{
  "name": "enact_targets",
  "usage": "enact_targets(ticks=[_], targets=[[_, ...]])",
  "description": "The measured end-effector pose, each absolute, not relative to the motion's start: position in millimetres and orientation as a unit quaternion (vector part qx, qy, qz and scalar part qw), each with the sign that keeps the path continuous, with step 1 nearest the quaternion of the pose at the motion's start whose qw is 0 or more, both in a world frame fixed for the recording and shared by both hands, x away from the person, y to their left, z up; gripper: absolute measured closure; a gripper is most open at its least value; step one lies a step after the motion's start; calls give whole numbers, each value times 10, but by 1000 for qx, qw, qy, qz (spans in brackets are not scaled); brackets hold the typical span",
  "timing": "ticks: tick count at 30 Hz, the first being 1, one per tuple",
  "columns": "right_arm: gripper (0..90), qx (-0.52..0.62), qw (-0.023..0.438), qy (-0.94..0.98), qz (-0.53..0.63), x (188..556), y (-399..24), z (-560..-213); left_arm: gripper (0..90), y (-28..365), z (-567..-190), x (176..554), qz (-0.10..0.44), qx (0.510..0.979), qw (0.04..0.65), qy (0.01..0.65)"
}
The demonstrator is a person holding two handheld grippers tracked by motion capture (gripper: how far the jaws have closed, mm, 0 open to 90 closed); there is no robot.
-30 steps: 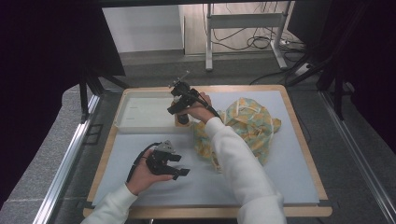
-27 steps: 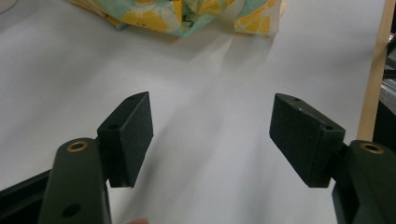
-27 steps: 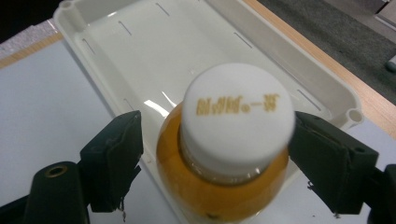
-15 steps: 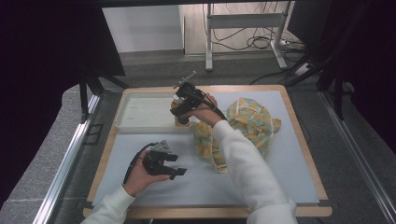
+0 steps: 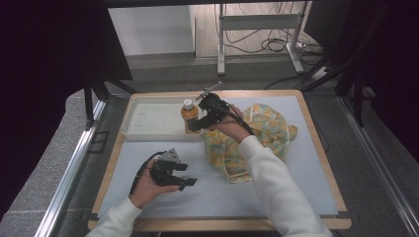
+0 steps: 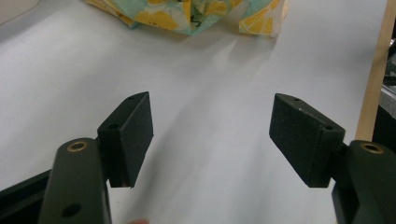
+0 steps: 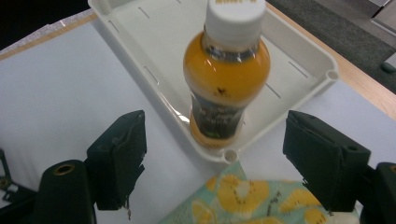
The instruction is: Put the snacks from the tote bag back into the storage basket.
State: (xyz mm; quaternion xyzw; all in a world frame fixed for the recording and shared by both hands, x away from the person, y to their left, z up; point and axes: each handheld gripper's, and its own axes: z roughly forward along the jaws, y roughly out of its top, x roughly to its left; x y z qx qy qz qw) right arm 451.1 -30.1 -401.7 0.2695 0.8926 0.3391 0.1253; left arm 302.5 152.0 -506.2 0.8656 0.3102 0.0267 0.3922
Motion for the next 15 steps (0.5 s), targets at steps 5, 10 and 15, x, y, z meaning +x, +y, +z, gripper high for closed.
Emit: enact_targets(ticks=[5, 10, 15], targets=[[219, 266, 129, 893, 339, 4424, -533, -4009, 302, 1491, -5082, 3013, 27, 867, 390, 308], [220, 276, 135, 888, 342, 4307, -809, -3979, 302, 1510, -5072, 3010, 31, 867, 390, 310], [223, 285, 140, 883, 347, 4173, -1097, -3989, 302, 1517, -5057, 2994, 36, 863, 392, 317]])
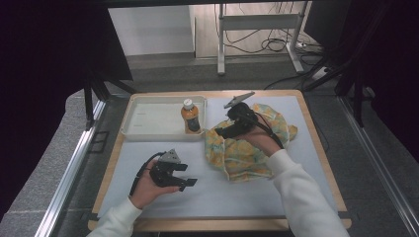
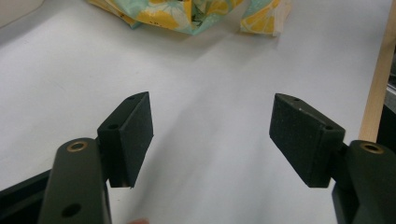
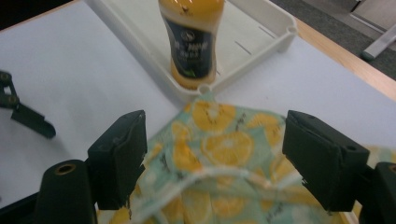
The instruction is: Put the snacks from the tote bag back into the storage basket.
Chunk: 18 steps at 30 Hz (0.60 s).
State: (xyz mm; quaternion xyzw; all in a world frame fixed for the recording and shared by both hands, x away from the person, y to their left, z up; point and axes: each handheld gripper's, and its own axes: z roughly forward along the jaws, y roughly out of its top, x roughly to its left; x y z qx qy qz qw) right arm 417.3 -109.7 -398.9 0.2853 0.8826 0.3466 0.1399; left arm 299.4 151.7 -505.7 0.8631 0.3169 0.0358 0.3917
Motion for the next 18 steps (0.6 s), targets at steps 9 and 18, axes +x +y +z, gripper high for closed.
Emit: enact_targets(ticks=[9, 18], targets=[[230, 304, 148, 865, 371, 3899, -1555, -4053, 302, 1508, -5080, 2996, 37, 864, 386, 321], [231, 312, 156, 859, 375, 3611, -1981, -4192, 301, 1495, -5090, 2985, 39, 863, 384, 325]])
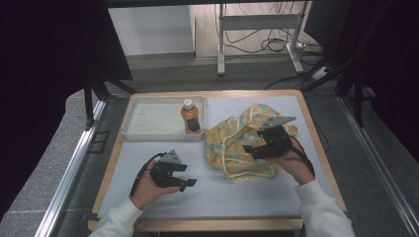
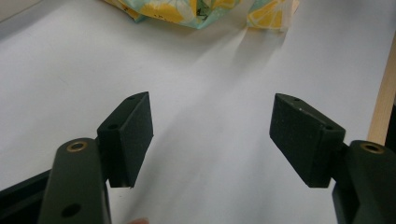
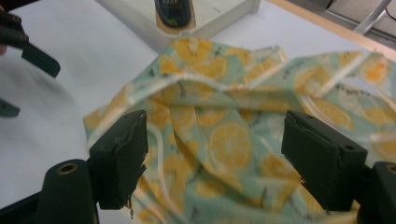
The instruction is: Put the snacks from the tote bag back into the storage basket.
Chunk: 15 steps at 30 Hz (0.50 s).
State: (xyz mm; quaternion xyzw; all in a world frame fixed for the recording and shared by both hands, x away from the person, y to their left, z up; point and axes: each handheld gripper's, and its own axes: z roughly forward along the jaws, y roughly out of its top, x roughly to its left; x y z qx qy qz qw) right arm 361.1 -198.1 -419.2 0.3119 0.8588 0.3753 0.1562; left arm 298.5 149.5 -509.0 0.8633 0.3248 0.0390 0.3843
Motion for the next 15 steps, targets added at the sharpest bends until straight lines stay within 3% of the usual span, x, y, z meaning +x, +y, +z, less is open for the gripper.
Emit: enact_targets(ticks=[15], targets=[[233, 319, 141, 865, 360, 3511, -2116, -4350, 300, 1512, -5087, 2978, 38, 863, 386, 326]])
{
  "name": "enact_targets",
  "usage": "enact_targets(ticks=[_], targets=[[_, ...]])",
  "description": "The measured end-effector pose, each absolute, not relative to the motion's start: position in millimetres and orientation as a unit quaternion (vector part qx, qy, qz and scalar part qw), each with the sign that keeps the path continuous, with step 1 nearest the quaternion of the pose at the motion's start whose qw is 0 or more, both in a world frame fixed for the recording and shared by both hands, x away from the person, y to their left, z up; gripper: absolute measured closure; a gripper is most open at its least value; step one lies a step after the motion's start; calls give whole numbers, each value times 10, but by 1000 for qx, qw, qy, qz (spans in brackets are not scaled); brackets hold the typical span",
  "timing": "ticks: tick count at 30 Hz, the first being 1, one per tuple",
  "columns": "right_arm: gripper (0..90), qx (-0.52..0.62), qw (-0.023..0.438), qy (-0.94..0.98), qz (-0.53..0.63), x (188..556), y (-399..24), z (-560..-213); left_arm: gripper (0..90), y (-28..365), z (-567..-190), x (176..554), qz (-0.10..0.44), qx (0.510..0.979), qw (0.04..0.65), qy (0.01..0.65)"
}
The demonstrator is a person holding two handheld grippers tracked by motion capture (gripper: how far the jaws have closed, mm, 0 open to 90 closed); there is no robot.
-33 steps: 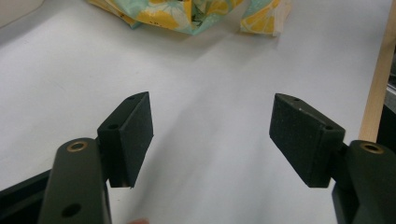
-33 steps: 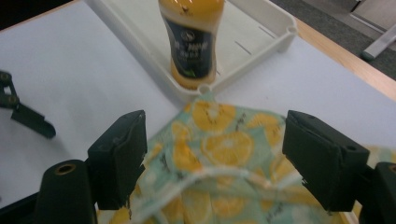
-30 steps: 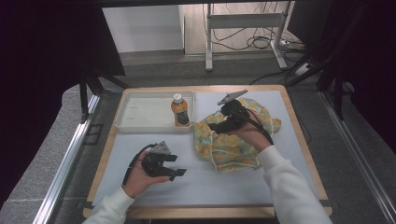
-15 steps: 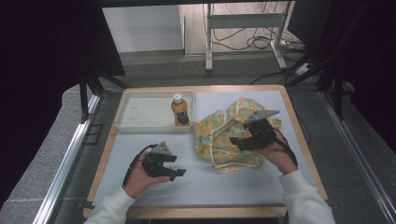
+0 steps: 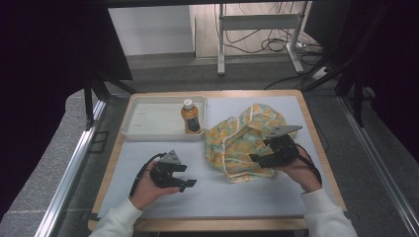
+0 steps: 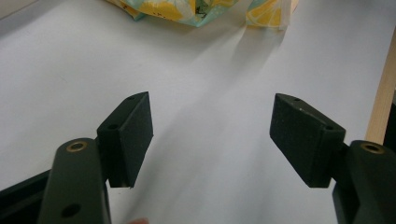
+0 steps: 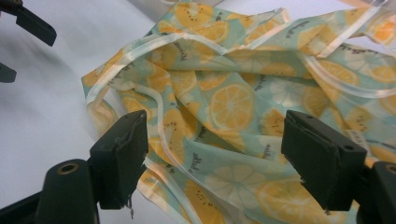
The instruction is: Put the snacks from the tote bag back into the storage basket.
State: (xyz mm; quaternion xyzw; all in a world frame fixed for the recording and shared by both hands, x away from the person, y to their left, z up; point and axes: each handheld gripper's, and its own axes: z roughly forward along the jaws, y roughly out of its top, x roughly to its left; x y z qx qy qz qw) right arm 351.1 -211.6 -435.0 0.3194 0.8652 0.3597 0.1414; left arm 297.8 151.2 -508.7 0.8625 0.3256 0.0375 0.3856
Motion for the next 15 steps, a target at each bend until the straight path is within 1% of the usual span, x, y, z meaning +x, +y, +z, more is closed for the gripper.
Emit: enact_targets(ticks=[7, 15], targets=[[232, 316, 137, 869, 355, 3518, -2057, -4392, 300, 1519, -5086, 2982, 37, 863, 386, 324], [232, 320, 138, 864, 364, 3543, -2112, -4381, 300, 1536, -5085, 2965, 39, 866, 383, 321]])
